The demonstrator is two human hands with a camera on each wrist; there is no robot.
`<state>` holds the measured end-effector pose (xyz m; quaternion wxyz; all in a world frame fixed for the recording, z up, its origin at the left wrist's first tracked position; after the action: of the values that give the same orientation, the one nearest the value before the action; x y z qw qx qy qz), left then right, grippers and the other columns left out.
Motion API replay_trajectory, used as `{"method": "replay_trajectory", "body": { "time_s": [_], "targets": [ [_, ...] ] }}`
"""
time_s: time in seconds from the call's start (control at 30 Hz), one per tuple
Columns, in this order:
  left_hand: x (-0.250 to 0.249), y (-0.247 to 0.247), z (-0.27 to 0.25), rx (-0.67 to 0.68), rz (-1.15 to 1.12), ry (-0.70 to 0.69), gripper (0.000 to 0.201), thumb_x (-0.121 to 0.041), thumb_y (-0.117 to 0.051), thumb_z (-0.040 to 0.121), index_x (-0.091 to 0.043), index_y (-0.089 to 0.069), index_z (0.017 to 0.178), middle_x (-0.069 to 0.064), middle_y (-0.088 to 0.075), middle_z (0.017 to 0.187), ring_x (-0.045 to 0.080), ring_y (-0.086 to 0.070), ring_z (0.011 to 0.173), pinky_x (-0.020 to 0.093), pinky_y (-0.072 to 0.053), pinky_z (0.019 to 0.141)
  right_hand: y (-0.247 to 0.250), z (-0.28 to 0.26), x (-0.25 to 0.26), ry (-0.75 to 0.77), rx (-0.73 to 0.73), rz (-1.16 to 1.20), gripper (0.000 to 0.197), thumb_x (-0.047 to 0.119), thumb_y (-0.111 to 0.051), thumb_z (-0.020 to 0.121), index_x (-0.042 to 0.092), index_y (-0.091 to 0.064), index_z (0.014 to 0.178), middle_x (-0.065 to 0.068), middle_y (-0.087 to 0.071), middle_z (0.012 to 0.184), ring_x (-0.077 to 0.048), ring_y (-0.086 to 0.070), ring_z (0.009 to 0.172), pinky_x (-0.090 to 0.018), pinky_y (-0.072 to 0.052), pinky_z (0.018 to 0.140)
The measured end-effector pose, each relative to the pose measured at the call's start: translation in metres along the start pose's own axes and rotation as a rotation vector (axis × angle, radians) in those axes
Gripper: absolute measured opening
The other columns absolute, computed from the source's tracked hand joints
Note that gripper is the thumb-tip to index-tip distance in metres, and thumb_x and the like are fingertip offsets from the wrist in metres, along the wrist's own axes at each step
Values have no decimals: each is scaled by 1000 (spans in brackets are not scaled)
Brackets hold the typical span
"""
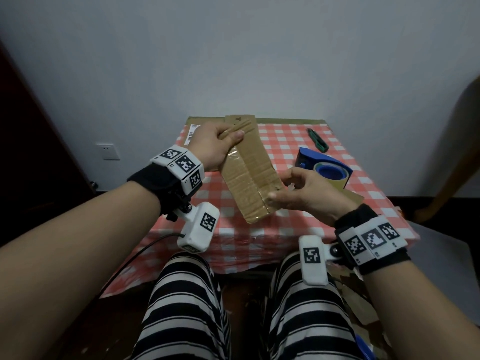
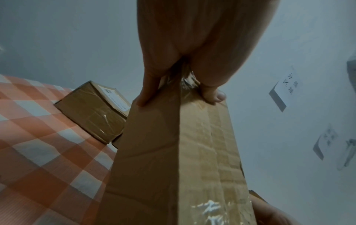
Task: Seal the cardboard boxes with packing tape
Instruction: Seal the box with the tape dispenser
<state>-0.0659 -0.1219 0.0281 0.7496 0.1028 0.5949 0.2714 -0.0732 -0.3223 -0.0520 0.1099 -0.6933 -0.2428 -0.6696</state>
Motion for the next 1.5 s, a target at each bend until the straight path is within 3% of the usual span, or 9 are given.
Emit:
{"method": "replay_trajectory", "body": {
  "time_s": [0.13,0.33,0.57,0.8,0.87,1.0,1.07,1.23,1.5],
  "targets": [
    [-7,-3,-1,-9,58,-42,18,-27,-61,94,-15,-71,102,0,-68,89,12,-62,80,19,-48,69,-2,1,5,42,-132,-82,39,19,-85,71,6,-55,91,-4,-68,88,-19,-69,72,-44,-61,73],
    [-7,-1,0,-31,65,-44,20,-27,-59,95,-16,-71,106,-1,-66,90,8,-60,78,9,-44,62,1,2,3,-15,-96,58,2,4,-64,91,5,-63,92,-10,-68,86,-28,-63,84,-52,-52,91],
    [5,11,-7,-69,16,27,16,-28,-58,95,-16,-69,94,0,-67,85,19,-63,84,31,-52,78,-2,-8,-3,-109,36,164,49,-9,-31,98,16,-67,119,-1,-72,115,-10,-65,103,-36,-48,99],
    [25,25,-19,-104,-98,135,31,-35,-46,100,-13,-65,87,3,-62,78,25,-59,79,41,-53,75,-11,-19,4,-6,59,-143,67,-18,-55,85,33,-49,128,8,-52,136,-12,-45,130,-28,-47,93],
    [35,32,-23,-130,-30,206,39,-42,-39,100,-15,-64,88,12,-66,94,34,-60,89,42,-49,74,-15,-19,7,47,110,-195,86,-9,-75,74,35,-37,138,15,-45,138,-9,-34,138,-23,-45,95],
    [45,39,-27,-108,93,334,52,-43,-30,102,-5,-61,120,21,-36,150,44,-48,125,52,-39,103,-17,-19,20,144,66,-228,137,23,-95,55,44,0,152,10,-29,154,-8,-29,139,-32,-30,113],
    [45,38,-26,-72,78,347,55,-44,-30,102,-3,-57,127,21,-34,151,42,-50,124,51,-39,104,-14,-21,32,219,-4,-167,124,16,-90,64,36,-7,154,10,-35,148,-3,-39,131,-25,-39,105],
    [45,40,-30,-108,-241,416,68,-57,-47,91,-13,-44,142,7,-58,130,21,-57,79,27,-47,61,-1,-24,28,120,-140,10,80,45,-80,66,28,-47,137,2,-62,125,-13,-64,108,-27,-56,82],
    [24,6,-45,176,-377,388,34,-45,-61,89,-21,-62,113,6,-65,114,25,-61,104,36,-52,82,4,-27,2,-139,-175,352,63,68,-43,91,26,-47,138,-14,-61,115,-29,-71,84,-46,-58,67]
  ]
}}
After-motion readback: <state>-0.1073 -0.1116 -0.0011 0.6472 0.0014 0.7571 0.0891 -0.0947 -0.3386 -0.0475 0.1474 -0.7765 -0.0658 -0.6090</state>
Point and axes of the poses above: each hand's wrist, its own z-axis towards the middle knuckle, its own y-axis out of the back of the hand, x = y × z, the point moved 8 cm from there along z, towards the middle knuckle
